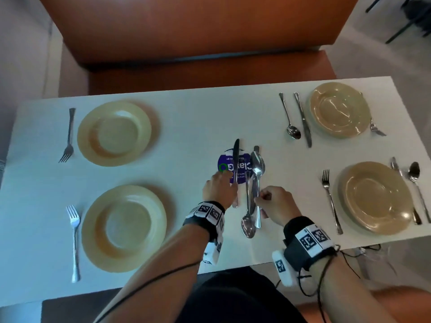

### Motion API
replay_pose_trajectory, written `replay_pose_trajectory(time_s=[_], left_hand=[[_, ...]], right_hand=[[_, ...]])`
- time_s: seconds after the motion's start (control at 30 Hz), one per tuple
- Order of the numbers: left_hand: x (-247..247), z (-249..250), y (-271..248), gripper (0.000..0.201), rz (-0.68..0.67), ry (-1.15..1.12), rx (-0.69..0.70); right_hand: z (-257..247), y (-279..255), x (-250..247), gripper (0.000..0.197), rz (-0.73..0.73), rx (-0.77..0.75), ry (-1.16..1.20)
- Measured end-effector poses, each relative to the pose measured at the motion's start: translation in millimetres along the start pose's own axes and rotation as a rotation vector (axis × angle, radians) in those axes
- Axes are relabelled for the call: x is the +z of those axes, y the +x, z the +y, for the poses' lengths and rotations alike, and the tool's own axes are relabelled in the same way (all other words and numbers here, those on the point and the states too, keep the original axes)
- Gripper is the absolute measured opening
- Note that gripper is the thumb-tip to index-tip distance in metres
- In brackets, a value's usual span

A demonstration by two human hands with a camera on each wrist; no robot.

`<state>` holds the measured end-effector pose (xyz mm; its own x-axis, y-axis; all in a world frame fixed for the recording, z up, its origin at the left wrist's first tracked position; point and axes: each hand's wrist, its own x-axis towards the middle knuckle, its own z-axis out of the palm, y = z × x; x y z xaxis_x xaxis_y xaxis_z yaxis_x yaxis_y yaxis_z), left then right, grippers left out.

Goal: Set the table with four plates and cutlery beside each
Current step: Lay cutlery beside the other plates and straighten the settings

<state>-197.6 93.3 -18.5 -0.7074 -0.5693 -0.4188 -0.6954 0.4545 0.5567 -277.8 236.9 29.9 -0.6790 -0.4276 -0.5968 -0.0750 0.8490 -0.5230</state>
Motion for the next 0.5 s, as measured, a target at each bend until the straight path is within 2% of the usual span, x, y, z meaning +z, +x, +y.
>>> replay_pose_trajectory(time_s=[0.2, 0.5], left_hand=[[15.8, 22.4, 24.6, 0.046, -0.019, 0.076, -0.023], [16.0, -7.1, 0.1, 0.05, 0.063, 0.095, -0.096]], right_hand=[[26.8, -30.1, -10.9, 0.008, 0.002, 0.017, 0.074], [18.2, -11.6, -10.4, 0.008, -0.102, -0.098, 0.135]])
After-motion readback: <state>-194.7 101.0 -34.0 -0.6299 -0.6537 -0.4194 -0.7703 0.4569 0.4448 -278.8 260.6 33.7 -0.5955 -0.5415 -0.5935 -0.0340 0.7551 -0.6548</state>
